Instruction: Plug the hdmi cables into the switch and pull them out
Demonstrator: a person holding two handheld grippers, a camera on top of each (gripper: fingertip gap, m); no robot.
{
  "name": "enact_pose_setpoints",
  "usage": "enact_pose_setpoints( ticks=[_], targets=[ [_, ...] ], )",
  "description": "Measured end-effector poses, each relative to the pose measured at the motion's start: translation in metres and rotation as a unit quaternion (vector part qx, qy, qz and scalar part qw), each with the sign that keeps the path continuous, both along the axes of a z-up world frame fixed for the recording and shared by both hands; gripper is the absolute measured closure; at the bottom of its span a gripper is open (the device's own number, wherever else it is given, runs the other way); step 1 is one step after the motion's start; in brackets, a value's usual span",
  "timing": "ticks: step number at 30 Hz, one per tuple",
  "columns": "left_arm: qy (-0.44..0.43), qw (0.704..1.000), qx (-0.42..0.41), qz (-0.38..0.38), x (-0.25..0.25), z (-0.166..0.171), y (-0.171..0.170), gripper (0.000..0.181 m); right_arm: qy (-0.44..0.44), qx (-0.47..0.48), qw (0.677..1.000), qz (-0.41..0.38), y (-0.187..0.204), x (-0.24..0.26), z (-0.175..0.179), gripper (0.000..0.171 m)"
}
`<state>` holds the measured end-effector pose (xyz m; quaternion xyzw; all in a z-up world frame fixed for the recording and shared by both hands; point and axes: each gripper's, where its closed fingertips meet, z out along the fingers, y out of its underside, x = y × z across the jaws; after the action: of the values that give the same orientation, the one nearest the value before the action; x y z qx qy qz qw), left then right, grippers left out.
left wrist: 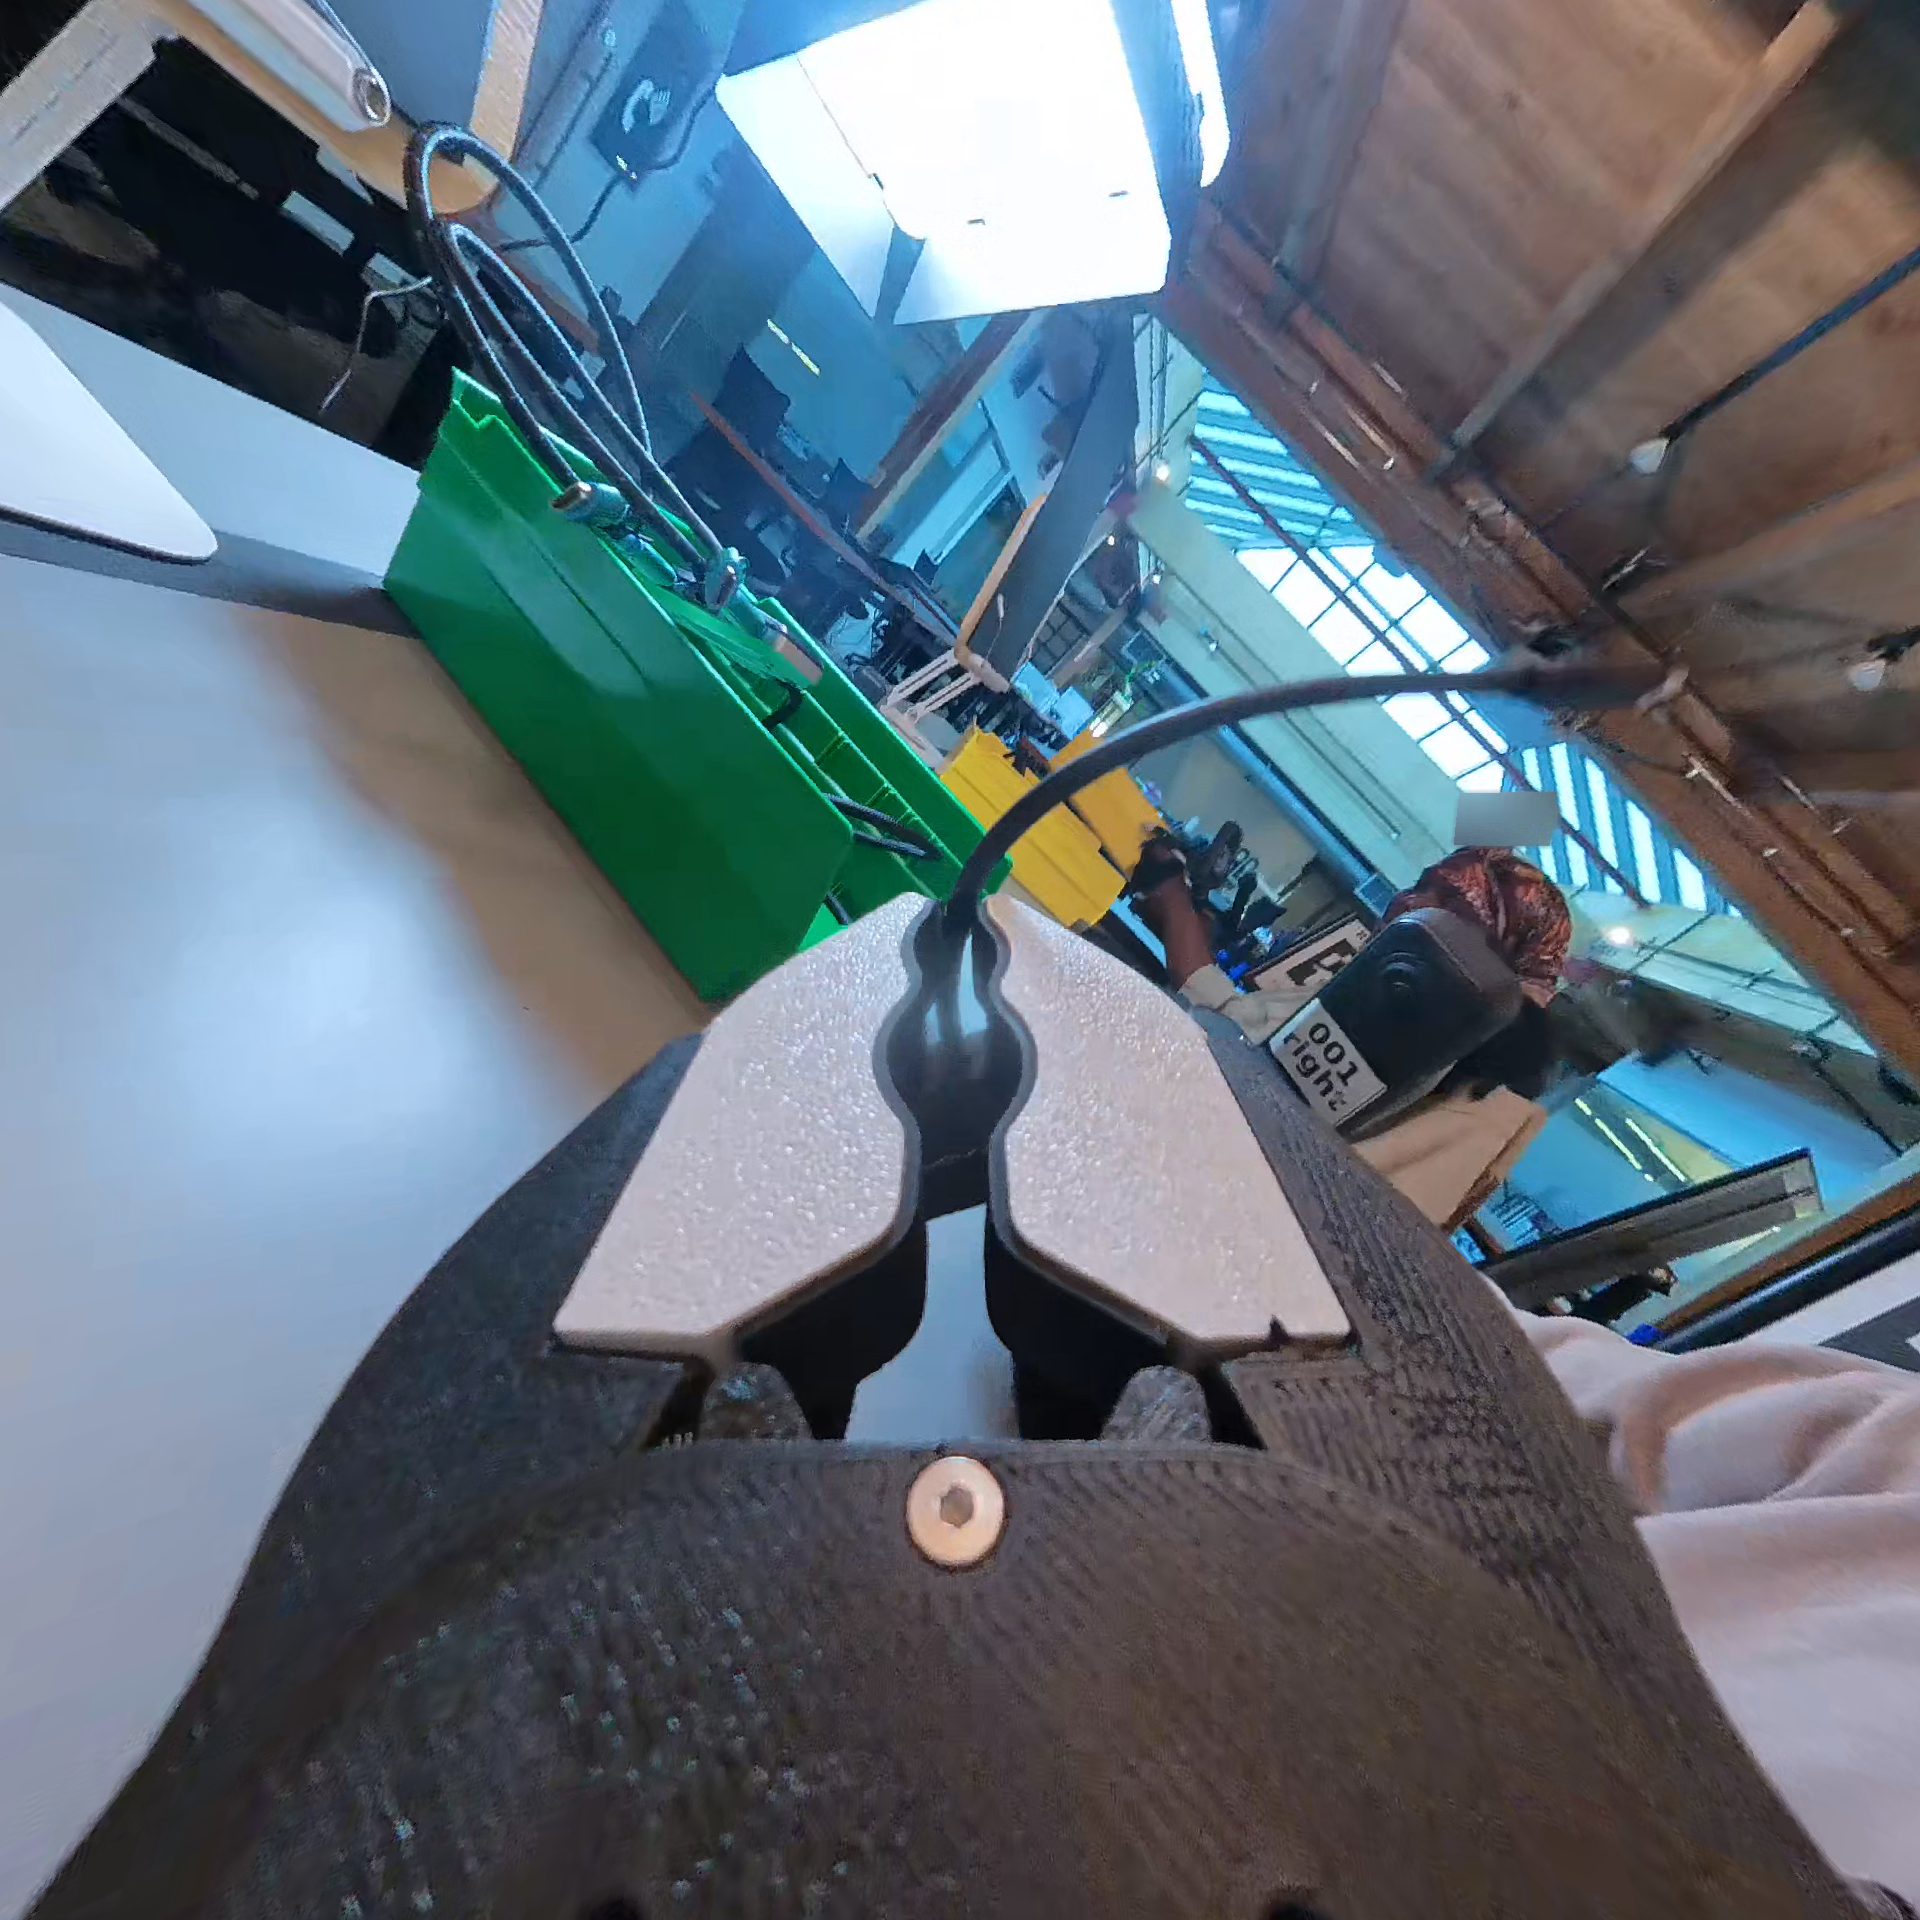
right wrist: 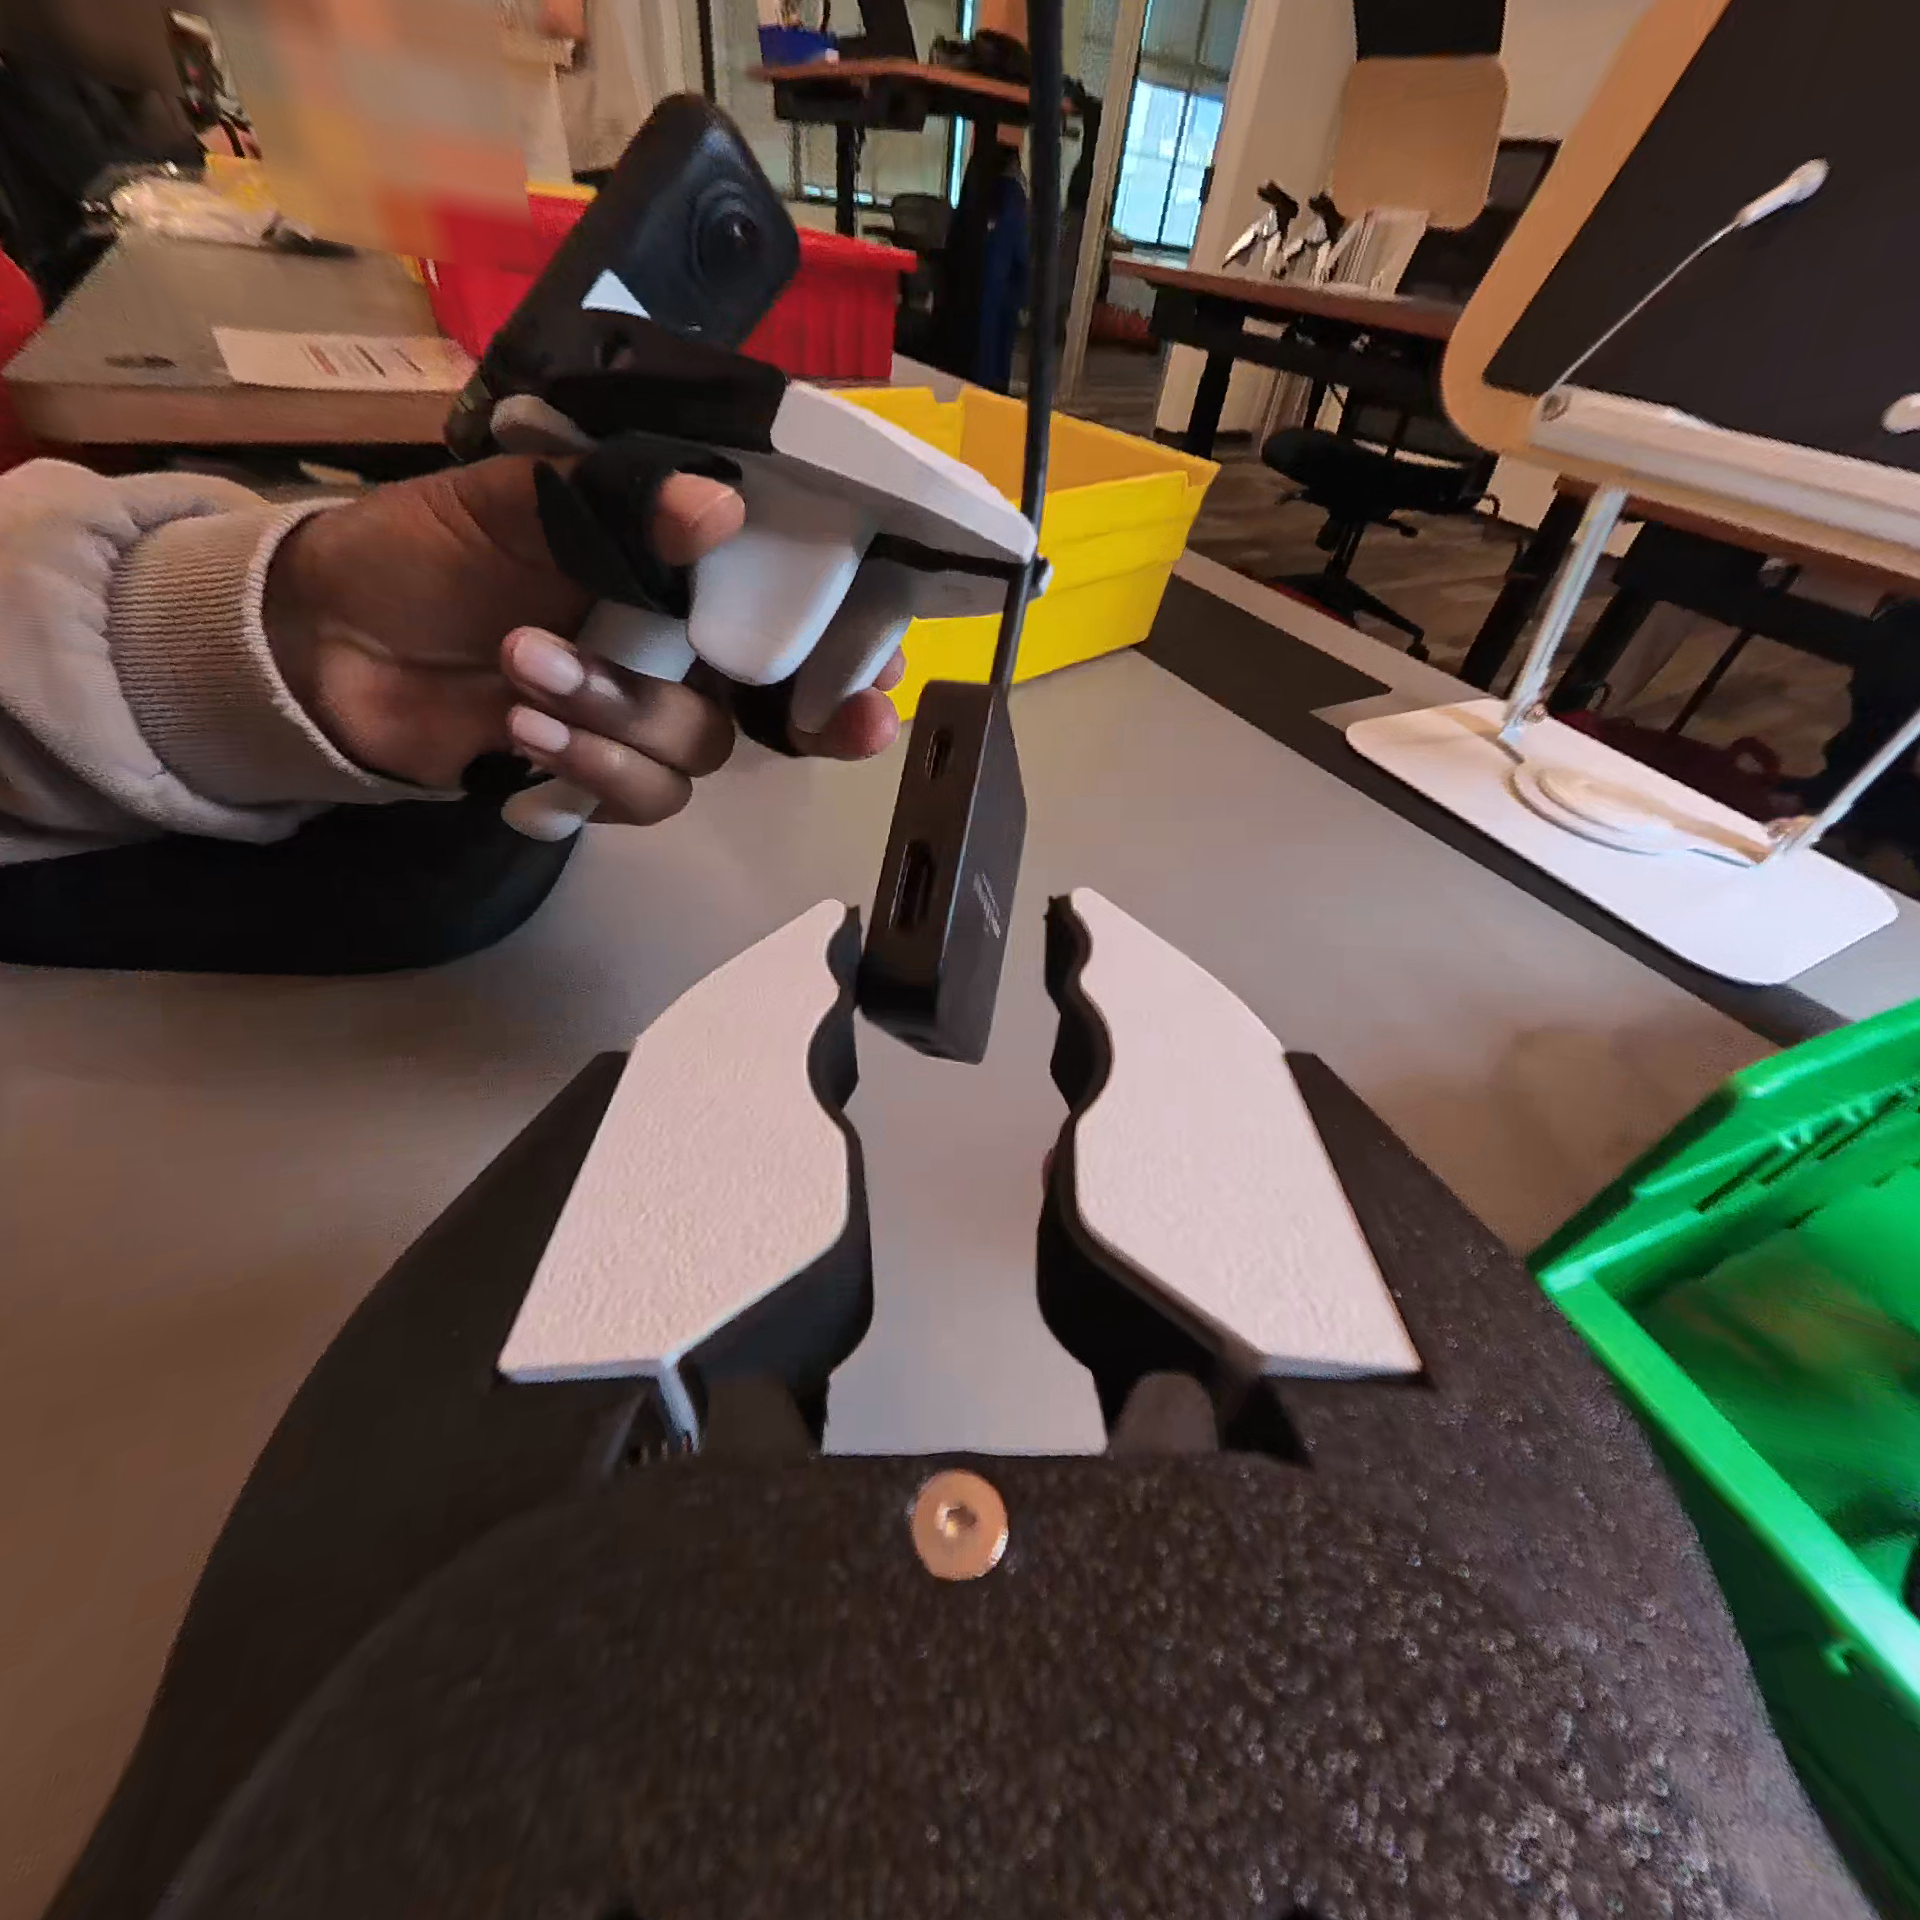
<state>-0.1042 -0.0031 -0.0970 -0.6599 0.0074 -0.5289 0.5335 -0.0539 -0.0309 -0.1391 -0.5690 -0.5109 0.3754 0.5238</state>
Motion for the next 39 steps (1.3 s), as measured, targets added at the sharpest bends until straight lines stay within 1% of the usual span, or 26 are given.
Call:
enact_pose_setpoints(
  ticks=[1,3,4,6,7,8,10,12,14,15,16,17,18,20,23,25,26,28,30,31,32,34,35,37,39],
  targets=[
    [-0.005,1.0,0.001,-0.006,0.005,0.0,-0.002,0.175,-0.008,0.0,1.0,-0.003,-0.001,-0.003,-0.004,0.139],
    [-0.01,1.0,-0.001,-0.02,0.014,0.0,-0.007,0.175,-0.028,0.009,0.999,-0.014,0.0,-0.007,-0.01,0.152],
    [-0.011,1.0,0.004,-0.022,0.016,0.001,-0.009,0.174,-0.03,0.017,0.999,-0.015,0.001,-0.006,-0.011,0.156],
    [-0.003,0.999,0.012,-0.029,0.017,0.002,-0.013,0.174,-0.028,0.014,1.0,0.0,0.001,-0.003,-0.009,0.157],
    [0.01,0.999,0.022,-0.031,0.016,0.002,-0.015,0.175,-0.024,-0.01,1.0,0.016,0.0,-0.001,-0.008,0.157],
    [0.032,0.998,0.05,-0.035,0.017,0.002,-0.018,0.175,-0.014,-0.047,0.998,0.044,-0.005,0.0,-0.006,0.157],
    [0.101,0.988,0.11,-0.047,0.019,0.001,-0.024,0.173,0.003,-0.137,0.986,0.094,-0.011,0.006,-0.004,0.157],
    [0.174,0.968,0.173,-0.051,0.019,0.002,-0.03,0.17,0.029,-0.228,0.962,0.144,-0.015,0.015,0.001,0.157],
    [0.251,0.942,0.219,-0.046,0.021,-0.003,-0.033,0.162,0.068,-0.312,0.932,0.174,-0.012,0.026,0.011,0.157],
    [0.282,0.93,0.231,-0.056,0.025,-0.008,-0.036,0.159,0.092,-0.338,0.919,0.182,-0.008,0.031,0.017,0.157],
    [0.298,0.924,0.229,-0.072,0.031,-0.015,-0.04,0.156,0.118,-0.355,0.908,0.188,-0.004,0.035,0.025,0.157],
    [0.296,0.926,0.214,-0.092,0.038,-0.022,-0.043,0.152,0.142,-0.367,0.899,0.194,-0.001,0.039,0.032,0.157],
    [0.276,0.934,0.197,-0.113,0.046,-0.026,-0.047,0.148,0.162,-0.374,0.892,0.197,0.002,0.041,0.037,0.157],
    [0.203,0.954,0.166,-0.146,0.062,-0.025,-0.054,0.146,0.191,-0.375,0.887,0.192,0.005,0.042,0.043,0.157],
    [0.128,0.97,0.139,-0.155,0.075,-0.017,-0.055,0.146,0.231,-0.354,0.886,0.192,-0.002,0.037,0.05,0.157],
    [0.113,0.973,0.131,-0.153,0.078,-0.016,-0.053,0.147,0.242,-0.323,0.896,0.184,-0.009,0.03,0.051,0.157],
    [0.113,0.973,0.131,-0.156,0.079,-0.017,-0.054,0.15,0.234,-0.3,0.907,0.179,-0.013,0.025,0.049,0.157],
    [0.107,0.971,0.138,-0.161,0.075,-0.014,-0.056,0.166,0.206,-0.256,0.927,0.18,-0.023,0.017,0.044,0.157],
    [0.113,0.967,0.147,-0.174,0.067,-0.009,-0.06,0.166,0.172,-0.225,0.942,0.182,-0.029,0.014,0.039,0.156],
    [0.117,0.966,0.158,-0.168,0.062,-0.004,-0.06,0.166,0.147,-0.202,0.951,0.181,-0.03,0.014,0.034,0.154],
    [0.117,0.965,0.17,-0.161,0.055,0.002,-0.06,0.167,0.122,-0.175,0.96,0.184,-0.031,0.016,0.029,0.151],
    [0.102,0.965,0.183,-0.161,0.041,0.015,-0.062,0.167,0.064,-0.12,0.973,0.188,-0.029,0.023,0.018,0.139],
    [0.085,0.965,0.182,-0.17,0.035,0.02,-0.064,0.167,0.032,-0.082,0.979,0.183,-0.024,0.029,0.011,0.137],
    [0.039,0.968,0.168,-0.181,0.024,0.028,-0.065,0.167,-0.021,0.03,0.99,0.139,-0.003,0.042,-0.002,0.136],
    [-0.01,0.964,0.149,-0.22,0.021,0.033,-0.072,0.167,-0.049,0.116,0.987,0.097,0.015,0.053,-0.006,0.136]
  ],
)
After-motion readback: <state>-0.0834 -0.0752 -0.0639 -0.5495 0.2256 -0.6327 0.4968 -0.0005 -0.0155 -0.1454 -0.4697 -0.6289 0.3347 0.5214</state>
